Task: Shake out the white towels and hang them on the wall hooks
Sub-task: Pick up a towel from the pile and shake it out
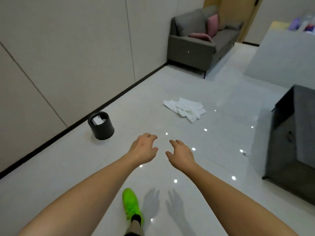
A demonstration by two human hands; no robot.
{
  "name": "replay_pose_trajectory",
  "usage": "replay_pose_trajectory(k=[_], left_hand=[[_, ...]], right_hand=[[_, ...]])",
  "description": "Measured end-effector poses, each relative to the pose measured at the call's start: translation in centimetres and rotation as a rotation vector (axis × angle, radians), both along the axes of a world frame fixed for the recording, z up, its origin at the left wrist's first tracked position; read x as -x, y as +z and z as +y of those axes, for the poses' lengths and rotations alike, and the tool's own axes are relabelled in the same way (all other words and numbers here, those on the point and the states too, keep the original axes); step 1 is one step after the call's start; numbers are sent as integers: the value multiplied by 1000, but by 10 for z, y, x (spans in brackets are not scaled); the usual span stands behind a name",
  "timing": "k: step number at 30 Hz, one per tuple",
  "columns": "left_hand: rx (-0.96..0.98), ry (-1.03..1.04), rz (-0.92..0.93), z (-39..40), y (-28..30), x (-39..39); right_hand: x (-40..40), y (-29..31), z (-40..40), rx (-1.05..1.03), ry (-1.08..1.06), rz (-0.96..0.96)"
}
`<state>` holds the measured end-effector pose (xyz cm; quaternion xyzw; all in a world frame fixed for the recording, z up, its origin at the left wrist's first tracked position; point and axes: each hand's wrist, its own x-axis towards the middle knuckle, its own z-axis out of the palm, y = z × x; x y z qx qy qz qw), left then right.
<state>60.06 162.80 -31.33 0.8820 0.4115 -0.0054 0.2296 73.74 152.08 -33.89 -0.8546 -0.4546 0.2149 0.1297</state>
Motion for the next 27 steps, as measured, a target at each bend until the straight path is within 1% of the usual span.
replay_pose_trajectory(k=[2,7,13,18,22,27], left_hand=[[-1,-91,0,29,-5,-46],[19,-243,-15,110,-17,-152],[69,-419,69,198,-27,-257],[126,-475,94,240,-48,-322],[180,-530,179,263,-79,-368],[204,-537,225,308,-107,-451]], right_hand=[[-38,-5,14,11,-79,-7],[-125,-16,69,54,-251,-8],[-200,-19,137,115,-424,70],[-247,-43,165,155,-528,149],[-290,-73,186,209,-587,227],[-372,-105,226,209,-616,283]])
